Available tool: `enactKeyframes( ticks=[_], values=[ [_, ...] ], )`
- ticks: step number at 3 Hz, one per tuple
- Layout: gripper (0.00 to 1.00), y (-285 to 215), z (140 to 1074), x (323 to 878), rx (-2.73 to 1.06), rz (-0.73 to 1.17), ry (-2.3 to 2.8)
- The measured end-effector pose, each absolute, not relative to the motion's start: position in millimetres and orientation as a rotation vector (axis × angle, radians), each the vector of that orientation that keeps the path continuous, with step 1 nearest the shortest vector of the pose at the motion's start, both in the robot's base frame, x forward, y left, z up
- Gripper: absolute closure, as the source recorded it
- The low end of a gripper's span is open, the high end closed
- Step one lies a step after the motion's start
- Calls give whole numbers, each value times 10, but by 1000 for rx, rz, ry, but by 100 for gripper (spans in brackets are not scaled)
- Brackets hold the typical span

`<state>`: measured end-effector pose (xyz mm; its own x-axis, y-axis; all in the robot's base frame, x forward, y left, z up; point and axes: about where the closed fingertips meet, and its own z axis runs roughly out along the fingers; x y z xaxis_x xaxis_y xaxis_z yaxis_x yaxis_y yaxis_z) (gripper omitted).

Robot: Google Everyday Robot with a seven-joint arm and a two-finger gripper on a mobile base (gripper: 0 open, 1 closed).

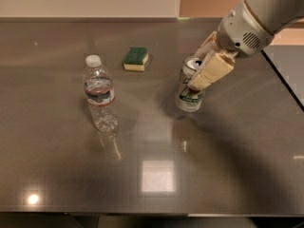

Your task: Move 7up can near water bottle

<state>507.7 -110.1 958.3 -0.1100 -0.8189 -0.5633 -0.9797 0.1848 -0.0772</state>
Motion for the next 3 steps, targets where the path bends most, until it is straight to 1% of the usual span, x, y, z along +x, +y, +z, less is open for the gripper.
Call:
enactKeyframes(
  ticks=[1,3],
  values=[
    [100,-652,9504,5012,-1758,480,1925],
    [100,-129,9255,4901,-1866,517,1867]
  ],
)
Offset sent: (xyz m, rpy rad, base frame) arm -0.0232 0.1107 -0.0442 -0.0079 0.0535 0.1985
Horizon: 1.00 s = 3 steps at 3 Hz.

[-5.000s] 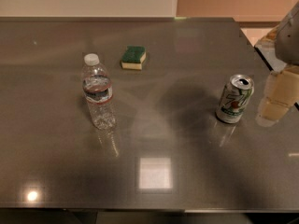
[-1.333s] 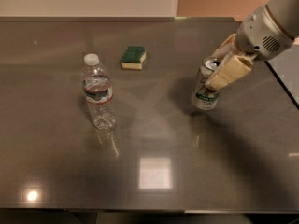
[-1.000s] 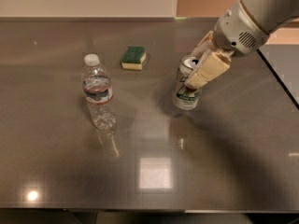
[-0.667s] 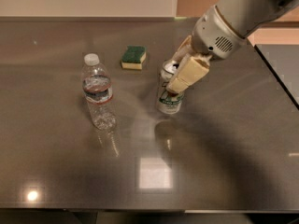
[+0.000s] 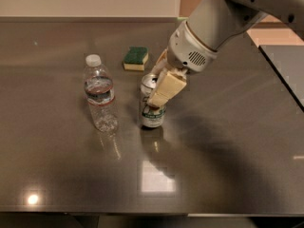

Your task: Move 7up can near water bottle

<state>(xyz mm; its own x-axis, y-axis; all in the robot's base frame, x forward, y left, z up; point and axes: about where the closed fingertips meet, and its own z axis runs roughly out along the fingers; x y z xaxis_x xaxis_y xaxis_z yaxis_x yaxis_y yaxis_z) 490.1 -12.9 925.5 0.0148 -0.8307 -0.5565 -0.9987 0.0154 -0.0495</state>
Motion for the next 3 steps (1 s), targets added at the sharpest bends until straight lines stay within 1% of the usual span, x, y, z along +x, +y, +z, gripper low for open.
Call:
enactKeyframes(
  ticks=[1,2,3],
  values=[
    [100,41,9200,4903,-1889,525,1841],
    [82,172,9175,4915,-1910,520,1818],
    [59,248,9151,4904,-1936,491,1801]
  ],
)
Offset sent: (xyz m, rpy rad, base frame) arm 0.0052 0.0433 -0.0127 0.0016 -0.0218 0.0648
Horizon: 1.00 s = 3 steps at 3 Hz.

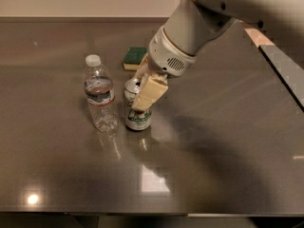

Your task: Move 7up can near water bottle

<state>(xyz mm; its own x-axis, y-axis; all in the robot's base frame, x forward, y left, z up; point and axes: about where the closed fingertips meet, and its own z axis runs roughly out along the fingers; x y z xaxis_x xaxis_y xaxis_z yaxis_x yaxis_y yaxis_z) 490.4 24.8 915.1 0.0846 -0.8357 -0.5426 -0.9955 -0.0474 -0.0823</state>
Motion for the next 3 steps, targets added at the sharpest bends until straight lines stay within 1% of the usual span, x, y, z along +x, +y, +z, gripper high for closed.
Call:
enactKeyframes(
  ticks=[2,3],
  values=[
    [13,283,9097,4880,-1954,482,1788],
    [0,291,9104,4870,-1956,480,1786]
  ],
)
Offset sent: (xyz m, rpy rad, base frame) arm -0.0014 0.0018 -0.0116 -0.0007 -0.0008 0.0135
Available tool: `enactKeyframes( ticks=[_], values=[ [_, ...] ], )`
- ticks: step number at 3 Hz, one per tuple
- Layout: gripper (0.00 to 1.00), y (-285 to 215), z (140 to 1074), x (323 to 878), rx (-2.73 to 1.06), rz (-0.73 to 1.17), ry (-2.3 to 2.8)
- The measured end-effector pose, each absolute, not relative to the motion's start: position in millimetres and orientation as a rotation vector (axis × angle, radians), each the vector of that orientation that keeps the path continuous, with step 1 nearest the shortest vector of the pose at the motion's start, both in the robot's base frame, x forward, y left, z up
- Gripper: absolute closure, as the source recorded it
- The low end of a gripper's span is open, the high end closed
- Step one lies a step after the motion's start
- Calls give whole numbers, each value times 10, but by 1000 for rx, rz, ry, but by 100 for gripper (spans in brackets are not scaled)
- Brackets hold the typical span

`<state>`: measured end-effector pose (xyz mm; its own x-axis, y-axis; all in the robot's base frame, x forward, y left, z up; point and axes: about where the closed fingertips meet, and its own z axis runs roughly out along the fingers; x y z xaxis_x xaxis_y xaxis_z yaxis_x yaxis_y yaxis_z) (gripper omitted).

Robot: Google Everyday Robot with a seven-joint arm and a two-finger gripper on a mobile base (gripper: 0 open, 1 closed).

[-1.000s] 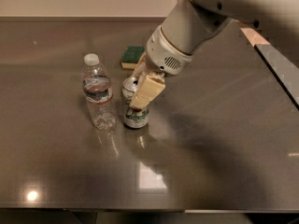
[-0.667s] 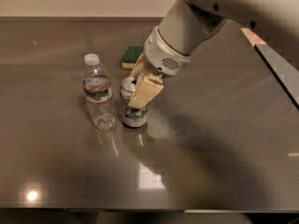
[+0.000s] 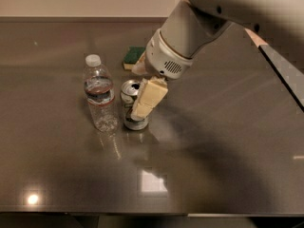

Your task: Move 7up can near water bottle

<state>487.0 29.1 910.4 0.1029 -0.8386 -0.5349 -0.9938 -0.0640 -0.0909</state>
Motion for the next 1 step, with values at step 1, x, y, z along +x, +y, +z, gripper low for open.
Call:
enactKeyframes(
  ticks=[1],
  values=[
    [0,292,9104,4870,-1956,480,1786]
  ],
)
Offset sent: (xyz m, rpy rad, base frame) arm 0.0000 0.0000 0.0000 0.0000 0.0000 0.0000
